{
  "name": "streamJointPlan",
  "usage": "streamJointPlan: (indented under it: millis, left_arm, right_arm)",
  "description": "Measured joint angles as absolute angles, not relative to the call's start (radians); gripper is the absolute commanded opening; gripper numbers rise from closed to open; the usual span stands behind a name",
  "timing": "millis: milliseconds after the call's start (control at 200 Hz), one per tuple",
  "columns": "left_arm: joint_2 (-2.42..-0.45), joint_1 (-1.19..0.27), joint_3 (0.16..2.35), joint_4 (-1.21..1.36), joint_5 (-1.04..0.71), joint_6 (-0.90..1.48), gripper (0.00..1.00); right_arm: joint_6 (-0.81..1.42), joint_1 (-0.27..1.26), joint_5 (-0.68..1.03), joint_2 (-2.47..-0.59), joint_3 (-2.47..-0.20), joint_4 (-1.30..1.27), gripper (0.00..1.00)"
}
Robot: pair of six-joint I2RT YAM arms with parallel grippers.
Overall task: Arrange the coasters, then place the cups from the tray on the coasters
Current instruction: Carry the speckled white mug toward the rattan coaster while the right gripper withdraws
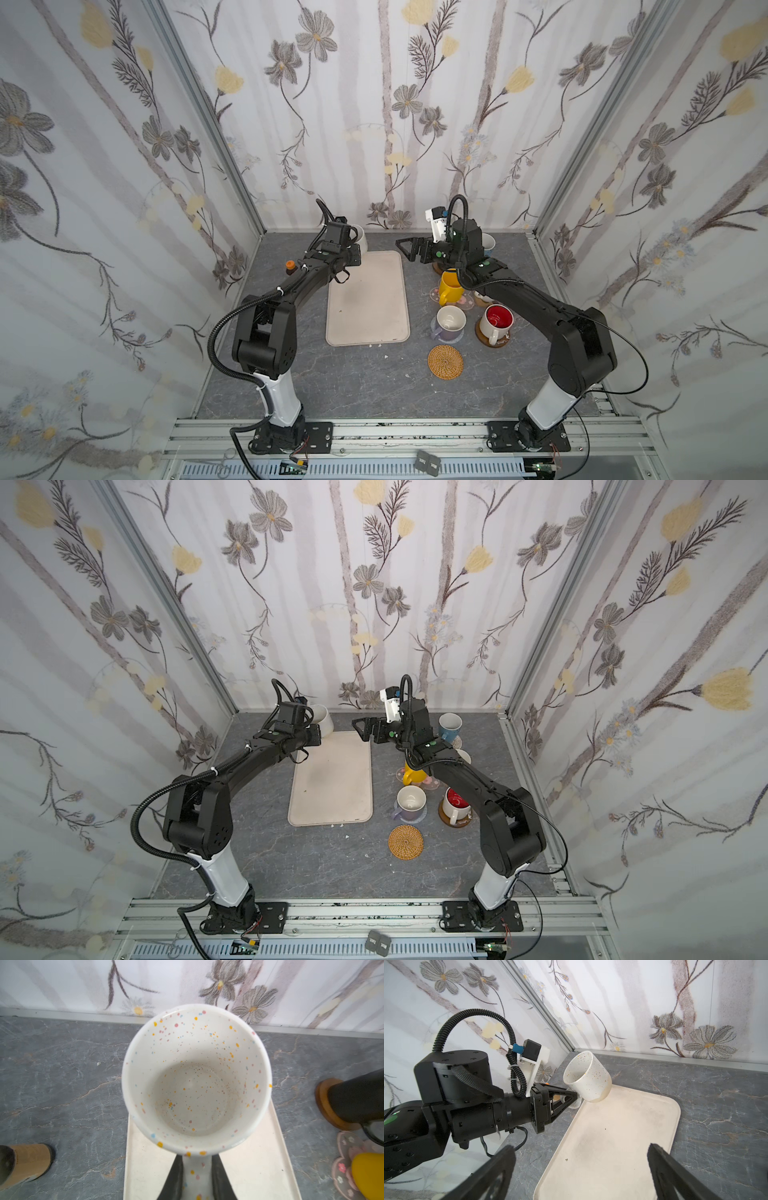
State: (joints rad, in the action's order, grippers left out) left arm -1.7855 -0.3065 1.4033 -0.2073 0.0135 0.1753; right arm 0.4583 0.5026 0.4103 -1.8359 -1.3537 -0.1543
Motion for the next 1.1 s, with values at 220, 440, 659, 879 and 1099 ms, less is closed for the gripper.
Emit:
streamJointPlan:
  millis: [220,440,659,879,1099]
  left_arm:
    - [-1.644,-0.376,1.352,-0.222,-0.06,0.151,0.0]
    - [-1.51,-0.486,1.266,-0.253,-0.11,0.109,0.0]
    - [-1.412,-0.583,1.188,-0.262,-0.116,0.083,0.0]
    - [-1.345,-0.693,1.145,-0.262,-0.108,0.052,0.0]
    - [-1.319,-0.813,1.104,-0.262,-0.095,0.021,0.0]
  right_arm:
    - [0.44,0.491,0.41,-1.683,-1.294,-0.098,1.0]
    - [0.437,0.402,0.41,-1.472,-1.208,-0.042,1.0]
    - [0.436,0.325,0.407,-1.304,-1.121,0.04,1.0]
    - [0.416,0.286,0.386,-1.192,-1.024,0.125,1.0]
    - [0.407,0.26,0.382,-1.146,-0.96,0.168,1.0]
